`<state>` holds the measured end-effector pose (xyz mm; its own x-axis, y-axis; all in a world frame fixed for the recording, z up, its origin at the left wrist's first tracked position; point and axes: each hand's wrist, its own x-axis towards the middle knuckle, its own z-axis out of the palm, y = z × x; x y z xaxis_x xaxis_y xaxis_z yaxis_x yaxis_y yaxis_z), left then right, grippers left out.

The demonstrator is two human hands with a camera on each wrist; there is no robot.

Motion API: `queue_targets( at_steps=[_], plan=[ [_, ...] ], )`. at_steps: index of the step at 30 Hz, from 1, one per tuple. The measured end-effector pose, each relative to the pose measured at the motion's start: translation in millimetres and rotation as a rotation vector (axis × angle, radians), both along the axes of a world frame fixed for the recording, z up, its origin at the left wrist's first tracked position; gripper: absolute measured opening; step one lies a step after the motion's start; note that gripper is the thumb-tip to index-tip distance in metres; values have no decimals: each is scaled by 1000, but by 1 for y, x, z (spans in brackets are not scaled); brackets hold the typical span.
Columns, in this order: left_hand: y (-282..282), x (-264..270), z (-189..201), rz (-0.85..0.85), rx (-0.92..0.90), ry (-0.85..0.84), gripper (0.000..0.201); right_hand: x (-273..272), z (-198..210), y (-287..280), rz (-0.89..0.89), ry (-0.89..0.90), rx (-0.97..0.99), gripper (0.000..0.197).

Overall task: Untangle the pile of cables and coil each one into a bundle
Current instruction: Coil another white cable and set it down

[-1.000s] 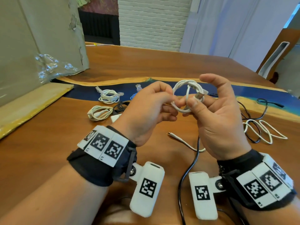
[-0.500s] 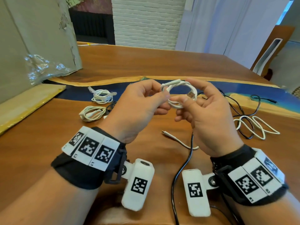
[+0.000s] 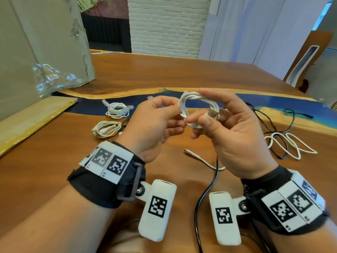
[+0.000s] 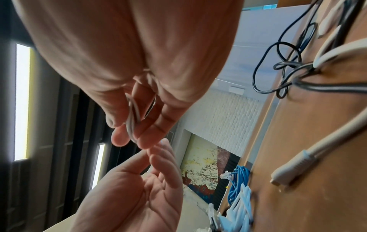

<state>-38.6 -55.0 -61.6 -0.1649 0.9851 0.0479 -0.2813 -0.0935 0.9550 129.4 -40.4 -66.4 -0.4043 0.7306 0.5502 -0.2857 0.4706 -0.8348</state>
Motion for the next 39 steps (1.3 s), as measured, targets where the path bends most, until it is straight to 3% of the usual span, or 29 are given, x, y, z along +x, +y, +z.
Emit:
queue_targets(
  at_steps=[5, 9, 13, 20, 25, 29, 33, 39],
  plan=[
    [-2, -3, 2, -160, -30, 65, 23, 5, 3, 1, 17, 47, -78, 43],
    [-4, -3, 3, -260, 59, -29, 29, 7, 2, 6, -1, 170, -261, 40],
    [-5, -2, 1, -294, 128, -87, 27, 4, 0, 8, -51, 171, -310, 36],
    [-4, 4, -3, -219, 211, -56, 33, 10, -1, 9, -133, 5, -309, 46],
    [-3, 3, -3, -202, 173, 8, 27, 11, -5, 12, -199, -124, -200, 35],
    [-6, 10, -4, -265, 153, 68, 33, 12, -4, 11, -214, -103, -166, 29],
    [-6, 12, -2, -140, 154, 110, 41, 13, -5, 12, -283, -103, -121, 15],
    [-6, 7, -3, -3, 203, 390, 12, 12, -7, 14, -259, -99, -155, 14]
  ],
)
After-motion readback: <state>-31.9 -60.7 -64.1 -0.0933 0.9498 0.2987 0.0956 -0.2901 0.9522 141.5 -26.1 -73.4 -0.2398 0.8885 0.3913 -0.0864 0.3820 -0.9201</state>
